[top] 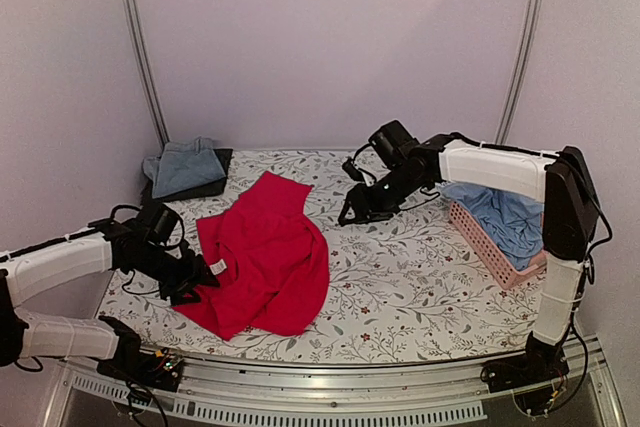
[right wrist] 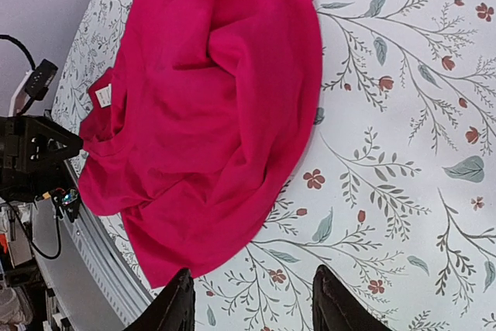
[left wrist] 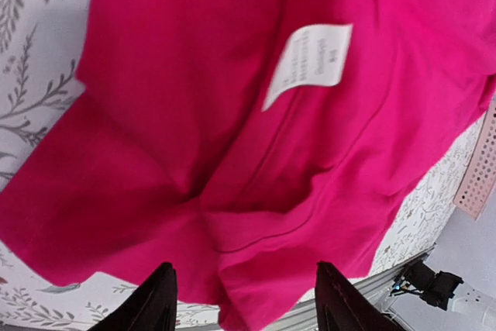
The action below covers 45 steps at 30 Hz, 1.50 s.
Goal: Fold and stack the mixed laundry pile
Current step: Adjust the crumpled T-shirt at the center of the board.
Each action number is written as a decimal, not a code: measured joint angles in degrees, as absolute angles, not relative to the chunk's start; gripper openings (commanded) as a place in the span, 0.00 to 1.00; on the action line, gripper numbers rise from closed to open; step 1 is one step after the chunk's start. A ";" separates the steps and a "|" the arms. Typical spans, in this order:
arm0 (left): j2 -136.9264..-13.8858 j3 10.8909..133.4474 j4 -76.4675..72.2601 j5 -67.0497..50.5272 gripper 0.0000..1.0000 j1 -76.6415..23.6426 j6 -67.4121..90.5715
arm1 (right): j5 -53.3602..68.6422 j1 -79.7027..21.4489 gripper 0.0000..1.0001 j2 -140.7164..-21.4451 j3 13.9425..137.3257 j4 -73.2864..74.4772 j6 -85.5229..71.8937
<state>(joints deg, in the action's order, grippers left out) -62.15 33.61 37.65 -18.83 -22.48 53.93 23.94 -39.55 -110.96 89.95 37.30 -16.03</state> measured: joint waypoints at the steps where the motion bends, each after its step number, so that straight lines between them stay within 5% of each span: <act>1: -61.54 31.35 37.74 -19.29 0.61 -22.48 54.76 | 24.43 -39.99 0.52 -110.72 89.91 37.45 -16.14; 4: -61.23 27.00 36.25 -21.21 0.57 -22.50 56.86 | 25.08 -40.32 0.54 -110.67 89.10 37.58 -16.78; 8: -64.36 25.71 30.00 -23.68 0.22 -22.79 58.11 | 25.36 -39.59 0.55 -110.52 87.02 38.13 -17.37; 12: -69.95 30.68 27.11 -22.59 0.00 -25.61 56.86 | 26.24 -38.11 0.56 -108.51 83.29 38.24 -18.33; 19: -83.83 57.67 24.53 -17.63 0.00 -39.81 48.38 | 29.52 -32.05 0.61 -98.10 74.39 37.63 -20.88; 24: -111.35 88.38 29.61 -15.64 0.53 -55.83 35.99 | 30.83 -25.91 0.63 -88.47 66.43 36.86 -22.24; 27: -121.25 97.62 33.15 -13.02 0.66 -63.11 30.46 | 30.22 -23.22 0.62 -84.03 63.00 37.17 -22.31; 31: -114.96 86.63 33.30 -15.92 0.82 -66.63 29.23 | 28.71 -22.63 0.61 -81.34 62.37 37.67 -21.58; 39: -78.74 63.61 23.73 -20.93 0.81 -44.03 34.59 | 26.85 -31.88 0.59 -81.23 65.06 35.53 -18.41; 45: -70.98 47.51 20.64 -24.69 0.76 -26.11 38.48 | 27.86 -43.13 0.59 -94.56 80.53 33.36 -14.92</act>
<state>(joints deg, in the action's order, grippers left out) -70.98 47.51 20.64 -24.69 -26.11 38.48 27.86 -43.13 -94.56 80.53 33.36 -14.92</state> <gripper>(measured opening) 0.784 0.589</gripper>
